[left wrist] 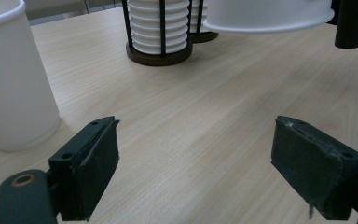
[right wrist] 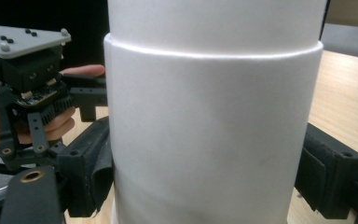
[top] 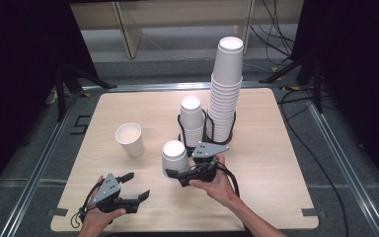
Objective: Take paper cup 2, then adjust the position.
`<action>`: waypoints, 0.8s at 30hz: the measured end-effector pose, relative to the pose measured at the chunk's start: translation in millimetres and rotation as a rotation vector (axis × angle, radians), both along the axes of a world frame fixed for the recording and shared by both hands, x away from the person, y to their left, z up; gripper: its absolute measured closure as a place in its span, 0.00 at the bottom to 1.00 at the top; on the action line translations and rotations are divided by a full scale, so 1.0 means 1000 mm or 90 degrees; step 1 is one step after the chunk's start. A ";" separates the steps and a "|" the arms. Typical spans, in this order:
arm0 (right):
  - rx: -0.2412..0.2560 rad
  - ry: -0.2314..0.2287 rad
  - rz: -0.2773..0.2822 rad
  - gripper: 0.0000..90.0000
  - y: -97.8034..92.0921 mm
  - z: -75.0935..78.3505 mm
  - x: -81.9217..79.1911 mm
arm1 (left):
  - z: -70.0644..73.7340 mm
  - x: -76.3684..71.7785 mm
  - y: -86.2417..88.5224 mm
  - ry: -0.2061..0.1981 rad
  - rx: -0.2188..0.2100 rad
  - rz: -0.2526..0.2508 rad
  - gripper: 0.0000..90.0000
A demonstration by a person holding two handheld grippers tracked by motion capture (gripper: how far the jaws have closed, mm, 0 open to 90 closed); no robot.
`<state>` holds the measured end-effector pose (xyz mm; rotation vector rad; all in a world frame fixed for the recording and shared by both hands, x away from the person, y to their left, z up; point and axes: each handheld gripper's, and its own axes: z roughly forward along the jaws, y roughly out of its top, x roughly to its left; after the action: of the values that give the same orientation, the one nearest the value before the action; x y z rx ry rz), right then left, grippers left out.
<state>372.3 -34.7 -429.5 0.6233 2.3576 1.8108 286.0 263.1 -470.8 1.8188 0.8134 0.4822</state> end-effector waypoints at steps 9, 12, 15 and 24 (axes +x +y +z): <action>0.007 0.003 0.027 0.20 0.009 -0.006 -0.003 | -0.001 0.000 -0.002 -0.010 -0.014 -0.013 0.16; 0.004 0.016 0.034 0.20 0.012 -0.006 -0.006 | 0.000 0.000 -0.002 -0.014 -0.016 -0.016 0.16; 0.001 0.017 0.038 0.20 0.014 -0.006 -0.007 | 0.001 -0.001 -0.004 -0.014 -0.013 -0.015 0.16; 0.024 0.013 0.044 0.20 0.011 -0.002 -0.008 | 0.008 0.001 -0.014 -0.035 -0.032 -0.037 0.16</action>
<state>364.7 -23.2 -431.5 0.5741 2.3908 1.8902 286.8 249.4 -462.9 1.7709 0.7273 0.4685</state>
